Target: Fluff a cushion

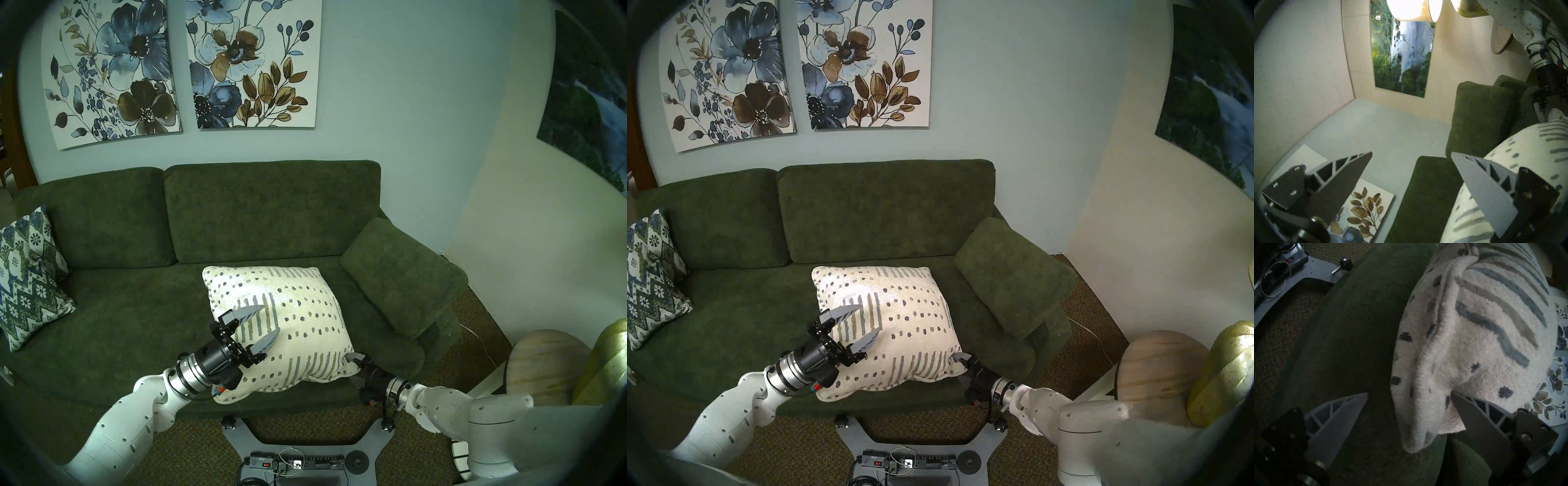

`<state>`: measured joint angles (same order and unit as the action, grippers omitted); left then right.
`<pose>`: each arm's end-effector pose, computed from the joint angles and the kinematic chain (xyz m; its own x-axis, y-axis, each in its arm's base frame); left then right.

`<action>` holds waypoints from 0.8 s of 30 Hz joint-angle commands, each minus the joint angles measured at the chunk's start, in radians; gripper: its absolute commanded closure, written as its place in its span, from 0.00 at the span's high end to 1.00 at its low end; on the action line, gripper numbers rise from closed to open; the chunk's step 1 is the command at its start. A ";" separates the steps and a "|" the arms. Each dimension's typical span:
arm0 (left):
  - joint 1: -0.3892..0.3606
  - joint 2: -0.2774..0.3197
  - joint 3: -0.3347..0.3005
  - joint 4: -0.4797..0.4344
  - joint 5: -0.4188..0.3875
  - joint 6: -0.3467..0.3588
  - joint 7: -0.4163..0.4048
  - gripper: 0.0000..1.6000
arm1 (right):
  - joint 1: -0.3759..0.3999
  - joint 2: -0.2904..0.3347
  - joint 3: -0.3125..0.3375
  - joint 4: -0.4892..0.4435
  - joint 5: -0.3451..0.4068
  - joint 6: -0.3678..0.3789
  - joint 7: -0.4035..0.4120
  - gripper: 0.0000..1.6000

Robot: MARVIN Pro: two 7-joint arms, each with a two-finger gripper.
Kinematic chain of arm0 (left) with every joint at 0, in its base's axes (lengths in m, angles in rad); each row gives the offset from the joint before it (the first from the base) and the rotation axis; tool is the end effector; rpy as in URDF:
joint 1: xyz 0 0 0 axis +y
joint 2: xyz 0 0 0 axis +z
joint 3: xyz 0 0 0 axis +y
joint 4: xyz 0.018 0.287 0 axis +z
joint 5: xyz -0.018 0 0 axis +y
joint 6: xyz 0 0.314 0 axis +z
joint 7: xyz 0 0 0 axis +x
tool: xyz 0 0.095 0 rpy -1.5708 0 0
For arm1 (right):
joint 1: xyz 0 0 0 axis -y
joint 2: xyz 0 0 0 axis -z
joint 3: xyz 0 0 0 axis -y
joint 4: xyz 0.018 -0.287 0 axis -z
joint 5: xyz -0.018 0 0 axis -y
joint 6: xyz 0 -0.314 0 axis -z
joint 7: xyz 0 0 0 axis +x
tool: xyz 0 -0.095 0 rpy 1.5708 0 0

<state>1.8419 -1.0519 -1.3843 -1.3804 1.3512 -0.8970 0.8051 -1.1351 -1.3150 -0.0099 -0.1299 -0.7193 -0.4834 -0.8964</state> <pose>0.2690 0.0554 -0.3948 -0.8067 -0.5398 0.2406 -0.0522 -0.3404 -0.9388 0.3084 -0.0496 -0.5761 -0.6942 0.7135 0.0948 0.3608 0.2308 0.9036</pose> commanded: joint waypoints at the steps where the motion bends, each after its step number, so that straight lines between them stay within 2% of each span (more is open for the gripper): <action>1: -0.094 -0.081 0.038 0.094 -0.008 0.015 -0.015 1.00 | 0.072 0.072 0.011 -0.002 0.002 -0.028 -0.090 1.00; 9: -0.135 -0.122 0.074 0.172 -0.006 0.027 -0.037 1.00 | 0.125 0.080 0.001 -0.041 -0.022 -0.038 -0.203 1.00; 24: -0.183 -0.138 0.080 0.265 -0.016 0.033 -0.035 1.00 | 0.178 0.118 -0.013 -0.116 -0.089 -0.037 -0.402 1.00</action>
<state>1.6977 -1.1745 -1.2996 -1.1313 1.3432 -0.8583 0.7581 -1.0156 -1.2194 -0.0183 -0.2110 -0.7879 -0.5356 -1.2045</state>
